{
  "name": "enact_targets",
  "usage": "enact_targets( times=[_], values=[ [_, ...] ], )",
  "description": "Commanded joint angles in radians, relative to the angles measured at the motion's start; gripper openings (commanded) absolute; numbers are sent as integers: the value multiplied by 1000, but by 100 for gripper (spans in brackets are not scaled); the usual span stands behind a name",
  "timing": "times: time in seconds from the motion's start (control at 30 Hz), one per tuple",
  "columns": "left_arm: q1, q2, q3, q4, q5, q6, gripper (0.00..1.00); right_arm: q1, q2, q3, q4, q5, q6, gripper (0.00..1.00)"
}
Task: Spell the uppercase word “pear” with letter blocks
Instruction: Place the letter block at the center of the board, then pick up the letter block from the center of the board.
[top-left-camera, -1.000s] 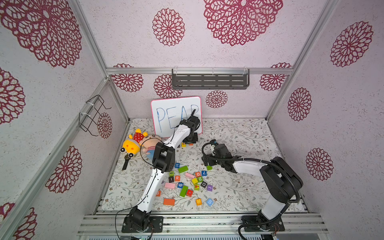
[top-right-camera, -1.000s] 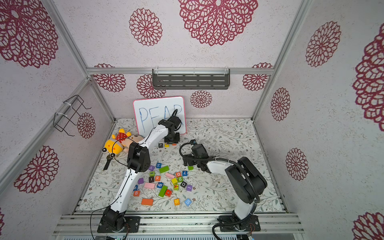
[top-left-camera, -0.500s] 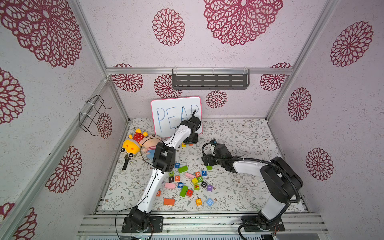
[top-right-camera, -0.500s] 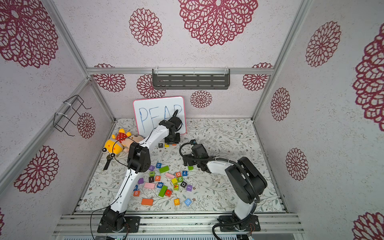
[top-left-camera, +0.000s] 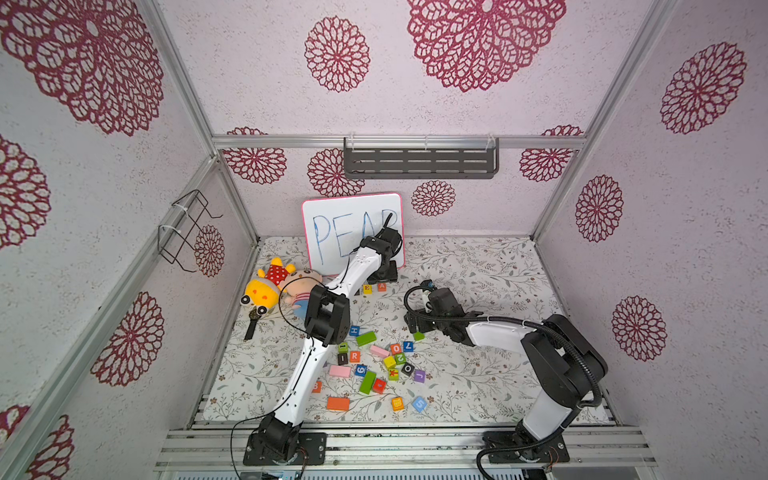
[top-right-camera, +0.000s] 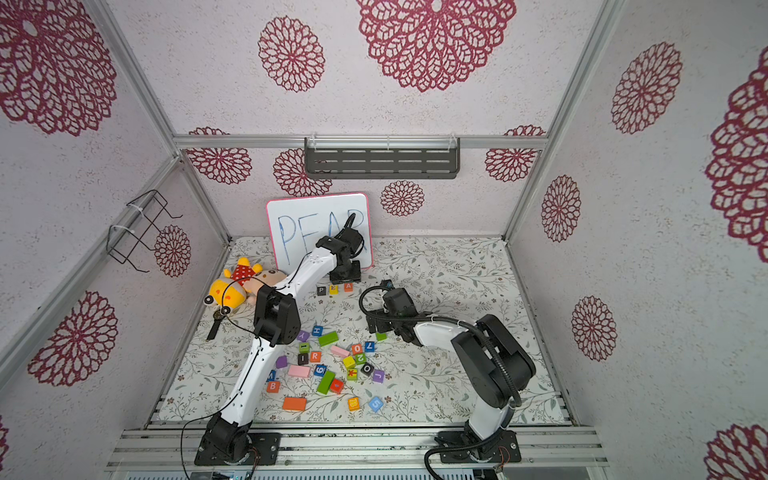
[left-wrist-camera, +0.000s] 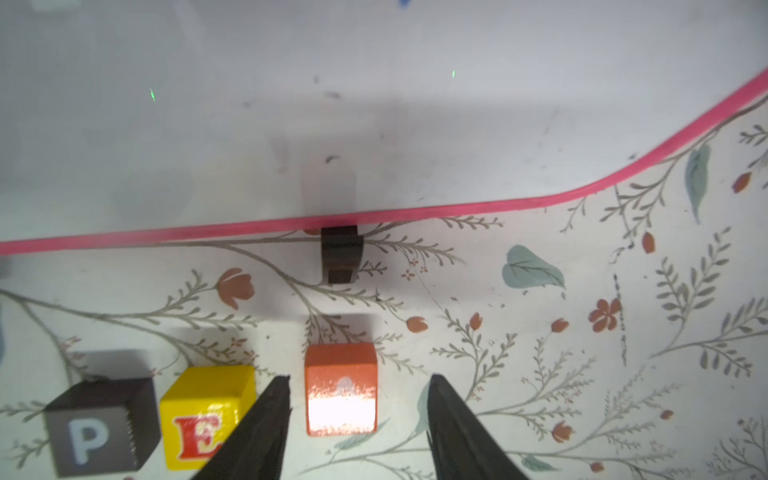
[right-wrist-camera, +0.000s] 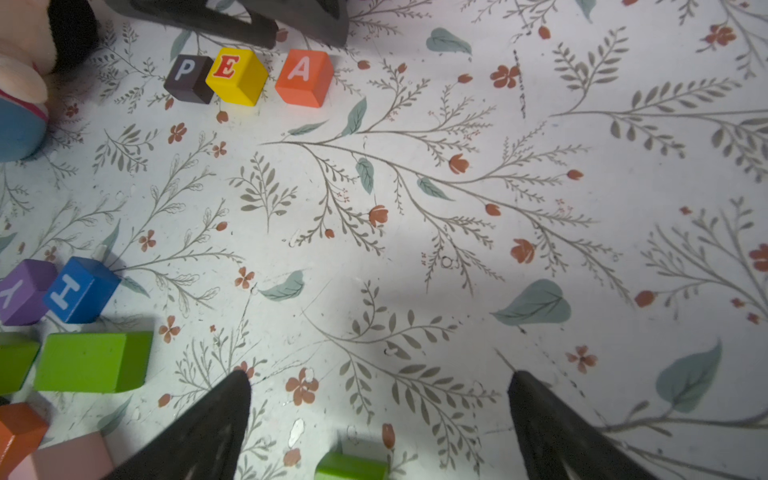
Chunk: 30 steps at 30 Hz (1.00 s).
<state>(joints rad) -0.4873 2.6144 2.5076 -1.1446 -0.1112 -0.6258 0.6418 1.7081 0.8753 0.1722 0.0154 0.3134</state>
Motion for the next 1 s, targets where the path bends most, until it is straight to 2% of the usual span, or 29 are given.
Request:
enact_targets(
  times=[0.0,0.17,0.3,0.53,0.73,0.97],
  values=[
    [-19,-168,-63,9,-31,-14,59,-5,-62,16,-19,13,-27,99],
    [-34,-400,-358,92,-65,-38,61,-4,-86,-10,-33,5,-33,99],
    [-43,-583,-628,162,-52,-69,61,6,-118,-42,-39,4,-27,99],
    [-78,-872,-1000,208,-31,-158,62,57,-162,-88,-45,16,-11,99],
    [-119,-1001,-1193,233,-7,-226,63,93,-162,-83,-84,28,-14,99],
    [-182,-1071,-1329,234,10,-314,62,101,-174,-92,-91,32,-10,99]
  ],
)
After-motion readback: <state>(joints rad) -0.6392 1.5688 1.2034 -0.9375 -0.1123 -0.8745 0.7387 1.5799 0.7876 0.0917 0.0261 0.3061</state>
